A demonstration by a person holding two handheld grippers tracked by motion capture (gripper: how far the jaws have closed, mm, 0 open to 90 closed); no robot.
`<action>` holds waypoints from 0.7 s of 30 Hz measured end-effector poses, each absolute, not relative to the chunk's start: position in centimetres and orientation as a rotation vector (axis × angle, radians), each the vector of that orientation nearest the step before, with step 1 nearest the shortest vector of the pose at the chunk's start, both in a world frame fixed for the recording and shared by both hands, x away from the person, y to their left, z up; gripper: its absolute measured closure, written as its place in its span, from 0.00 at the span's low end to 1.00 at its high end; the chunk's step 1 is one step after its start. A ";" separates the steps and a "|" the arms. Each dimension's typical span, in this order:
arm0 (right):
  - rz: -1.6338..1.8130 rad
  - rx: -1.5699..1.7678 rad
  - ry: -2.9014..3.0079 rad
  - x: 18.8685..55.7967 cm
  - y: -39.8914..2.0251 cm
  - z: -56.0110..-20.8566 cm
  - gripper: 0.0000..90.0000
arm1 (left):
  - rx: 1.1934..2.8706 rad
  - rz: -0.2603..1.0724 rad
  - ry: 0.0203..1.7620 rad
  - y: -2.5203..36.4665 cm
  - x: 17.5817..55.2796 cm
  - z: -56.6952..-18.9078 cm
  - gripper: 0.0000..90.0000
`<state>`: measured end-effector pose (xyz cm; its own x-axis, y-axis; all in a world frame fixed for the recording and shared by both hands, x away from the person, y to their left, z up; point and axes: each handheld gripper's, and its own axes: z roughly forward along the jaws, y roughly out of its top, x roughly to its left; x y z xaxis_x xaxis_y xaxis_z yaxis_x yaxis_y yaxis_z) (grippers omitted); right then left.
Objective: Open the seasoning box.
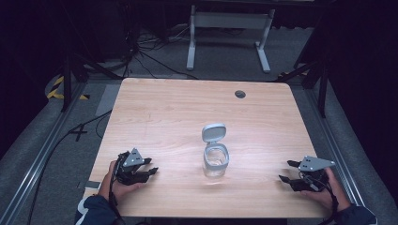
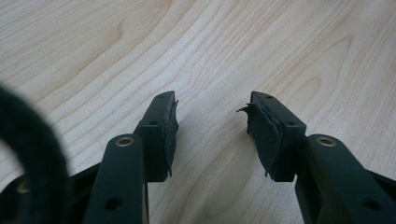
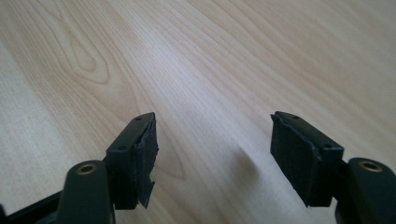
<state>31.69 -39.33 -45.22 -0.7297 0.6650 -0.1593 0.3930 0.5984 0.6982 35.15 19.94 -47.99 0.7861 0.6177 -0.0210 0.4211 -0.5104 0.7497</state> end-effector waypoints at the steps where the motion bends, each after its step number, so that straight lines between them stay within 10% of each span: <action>1: 0.936 0.871 2.419 31.6 -39.7 -45.5 0.34 | 2.185 0.322 0.763 19.9 35.1 -48.0 0.56; 21: 1.044 1.011 2.379 31.6 -41.2 -46.7 0.26 | 2.196 0.324 0.795 19.8 35.2 -47.9 0.44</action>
<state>31.60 -41.18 -46.71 -0.6829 0.7298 -0.0325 0.4701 0.4731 0.7452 35.20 19.76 -47.94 0.7737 0.6333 -0.0191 0.4391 -0.5142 0.7367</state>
